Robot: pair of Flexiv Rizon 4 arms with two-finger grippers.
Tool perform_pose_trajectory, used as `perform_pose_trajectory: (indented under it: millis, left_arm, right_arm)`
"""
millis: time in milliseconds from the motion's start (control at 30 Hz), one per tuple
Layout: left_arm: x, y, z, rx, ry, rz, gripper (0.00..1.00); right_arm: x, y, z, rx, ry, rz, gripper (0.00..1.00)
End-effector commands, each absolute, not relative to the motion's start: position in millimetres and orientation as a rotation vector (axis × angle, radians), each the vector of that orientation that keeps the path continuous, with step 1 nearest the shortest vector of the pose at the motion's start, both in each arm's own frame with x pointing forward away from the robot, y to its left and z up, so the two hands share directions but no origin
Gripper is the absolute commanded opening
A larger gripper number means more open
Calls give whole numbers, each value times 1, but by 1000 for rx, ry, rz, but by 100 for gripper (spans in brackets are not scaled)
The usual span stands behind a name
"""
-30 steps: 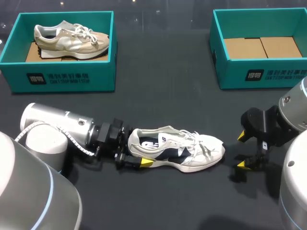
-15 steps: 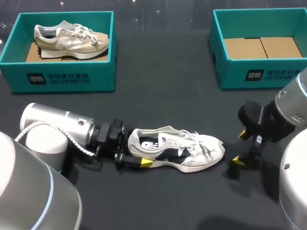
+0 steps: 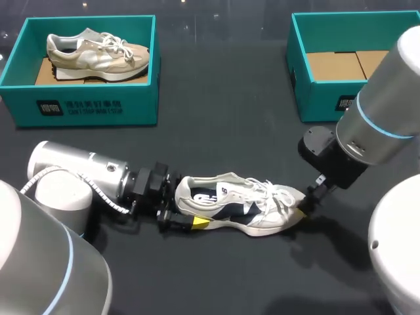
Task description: Take the shoe out of the shoebox, open the shoe tongue, remove and reinsert the insole, then place the shoe into the shoebox
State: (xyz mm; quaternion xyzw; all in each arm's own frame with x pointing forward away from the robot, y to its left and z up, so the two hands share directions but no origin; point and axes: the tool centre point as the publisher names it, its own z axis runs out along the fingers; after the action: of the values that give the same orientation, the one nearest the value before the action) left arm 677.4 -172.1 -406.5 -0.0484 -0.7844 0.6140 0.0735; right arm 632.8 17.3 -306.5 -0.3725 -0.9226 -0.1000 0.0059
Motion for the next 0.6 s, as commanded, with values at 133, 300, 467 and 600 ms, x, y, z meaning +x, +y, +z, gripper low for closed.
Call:
perform_pose_trajectory:
  millis: [133, 300, 467, 600]
  left_arm:
    - [676, -172, -406, -144, -2357, 1844, 0]
    - [676, -172, -406, -144, -2357, 1844, 0]
    - [676, -172, -406, -144, -2357, 1844, 0]
    - [676, -172, -406, -144, -2357, 1844, 0]
  right_arm:
    - [635, 27, -298, -1546, -2735, -154, 100]
    - [635, 44, -280, -1834, -2600, -51, 100]
    - [635, 71, -264, -2071, -2461, 16, 100]
    - [635, 88, -266, -2165, -2396, 93, 100]
